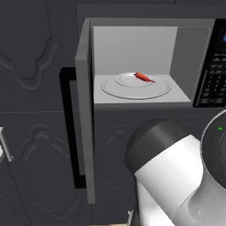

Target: Transport the fish from the fridge to the microwave and turn on the microwave.

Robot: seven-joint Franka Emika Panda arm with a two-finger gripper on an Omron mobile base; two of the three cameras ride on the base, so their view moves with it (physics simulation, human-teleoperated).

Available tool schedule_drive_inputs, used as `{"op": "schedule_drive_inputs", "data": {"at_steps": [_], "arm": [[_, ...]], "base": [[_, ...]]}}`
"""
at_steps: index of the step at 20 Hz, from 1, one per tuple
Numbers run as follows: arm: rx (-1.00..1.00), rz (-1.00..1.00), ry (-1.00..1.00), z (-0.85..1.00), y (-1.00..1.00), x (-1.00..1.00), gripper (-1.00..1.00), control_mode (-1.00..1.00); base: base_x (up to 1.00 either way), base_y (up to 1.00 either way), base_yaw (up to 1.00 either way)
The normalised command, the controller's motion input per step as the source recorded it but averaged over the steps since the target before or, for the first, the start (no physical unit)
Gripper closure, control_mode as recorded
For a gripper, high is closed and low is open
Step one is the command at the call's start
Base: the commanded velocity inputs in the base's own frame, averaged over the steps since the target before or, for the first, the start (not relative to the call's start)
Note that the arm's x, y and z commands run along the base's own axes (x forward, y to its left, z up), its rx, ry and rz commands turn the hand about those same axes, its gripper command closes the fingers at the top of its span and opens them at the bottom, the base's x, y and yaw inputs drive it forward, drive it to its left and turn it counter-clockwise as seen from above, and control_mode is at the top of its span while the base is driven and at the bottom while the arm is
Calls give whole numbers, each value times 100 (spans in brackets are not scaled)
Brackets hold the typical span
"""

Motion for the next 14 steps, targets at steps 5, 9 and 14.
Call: {"op": "schedule_drive_inputs", "data": {"at_steps": [5,9,14], "arm": [[22,16,-1,-61,55,-53,-100,-100],[0,10,8,-88,94,-34,-100,-100],[-1,10,29,-100,95,10,-100,-100]], "base": [[0,0,0],[0,0,0],[0,0,0]]}}
